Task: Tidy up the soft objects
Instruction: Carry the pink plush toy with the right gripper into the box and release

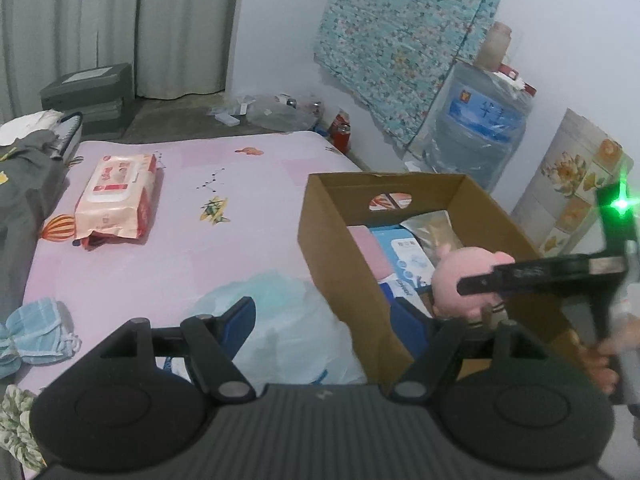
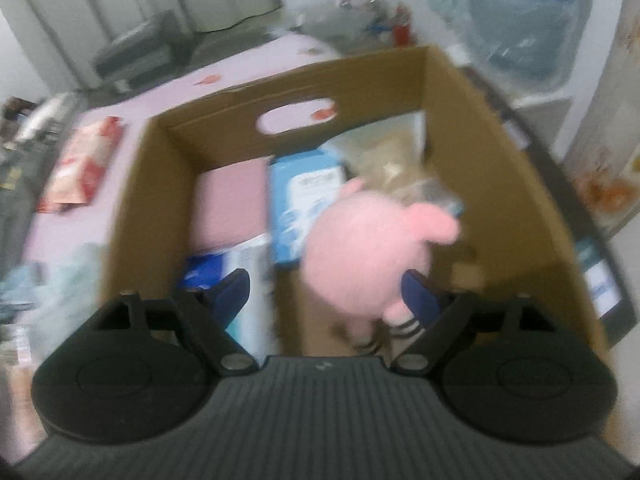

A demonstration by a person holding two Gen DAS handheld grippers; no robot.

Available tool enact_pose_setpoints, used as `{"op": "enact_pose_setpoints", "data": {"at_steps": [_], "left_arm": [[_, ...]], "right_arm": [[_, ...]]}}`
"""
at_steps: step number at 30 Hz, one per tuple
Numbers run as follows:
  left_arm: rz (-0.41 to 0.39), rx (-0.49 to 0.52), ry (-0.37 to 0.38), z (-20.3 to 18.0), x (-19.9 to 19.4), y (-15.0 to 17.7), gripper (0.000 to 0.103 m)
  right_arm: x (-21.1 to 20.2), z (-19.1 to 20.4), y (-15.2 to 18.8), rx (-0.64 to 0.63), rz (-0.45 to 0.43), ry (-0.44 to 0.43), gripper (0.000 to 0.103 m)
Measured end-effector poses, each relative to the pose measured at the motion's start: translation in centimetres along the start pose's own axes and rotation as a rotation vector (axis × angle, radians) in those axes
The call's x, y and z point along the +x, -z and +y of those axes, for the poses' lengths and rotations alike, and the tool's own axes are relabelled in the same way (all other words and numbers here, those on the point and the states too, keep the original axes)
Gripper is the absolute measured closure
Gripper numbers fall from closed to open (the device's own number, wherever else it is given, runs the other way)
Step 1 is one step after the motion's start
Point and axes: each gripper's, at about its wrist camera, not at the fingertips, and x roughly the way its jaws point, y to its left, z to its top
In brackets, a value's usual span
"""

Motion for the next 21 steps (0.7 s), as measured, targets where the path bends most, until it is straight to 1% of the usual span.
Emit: {"op": "enact_pose_setpoints", "data": {"at_steps": [2, 5, 7, 9, 11, 13, 14, 16, 18, 20, 21], "left_arm": [[-0.003, -0.010, -0.002, 0.6, -0.2, 0.2, 0.028], [-0.004, -0.025, -0.002, 1.2, -0.3, 0.5, 0.028], [-0.003, -0.032, -0.003, 1.6, -0.4, 0.7, 0.028], [-0.004, -0.034, -0.004, 1.8, -0.5, 0.9, 0.028], [-0.005, -0.035, -0.004, 1.9, -0.7, 1.1, 0.028], [-0.010, -0.038, -0.005, 2.1, -1.0, 1.3, 0.028], [-0.013, -0.040, -0.005, 2.2, -1.1, 1.4, 0.028], [-0.017, -0.050, -0.010, 2.5, -1.3, 1.6, 0.028], [-0.017, -0.059, -0.013, 2.9, -1.4, 1.8, 0.028], [-0.013, -0.068, -0.017, 3.2, -1.3, 1.9, 0.028], [-0.010, -0.073, -0.020, 3.4, -1.2, 1.9, 0.028]], "right_arm": [[-0.8, 0.6, 0.3, 0.022, 0.022, -0.064, 0.020], [-1.4, 0.7, 0.7, 0.029, 0.021, -0.174, 0.020], [-1.6, 0.6, 0.6, 0.038, 0.017, -0.217, 0.020], [-2.0, 0.6, 0.6, 0.055, 0.006, -0.225, 0.020], [-2.0, 0.2, 0.1, 0.066, -0.015, -0.194, 0.020], [-2.0, -0.7, -0.5, 0.079, -0.039, -0.116, 0.019], [-1.9, -1.2, -0.7, 0.090, -0.042, -0.061, 0.017], [-1.3, -2.1, -1.1, 0.118, -0.027, 0.002, 0.017], [-0.5, -2.7, -1.2, 0.132, -0.008, 0.040, 0.017], [0.3, -2.5, -1.0, 0.091, 0.005, 0.079, 0.017], [0.7, -2.0, -0.9, 0.052, 0.002, 0.112, 0.016]]}}
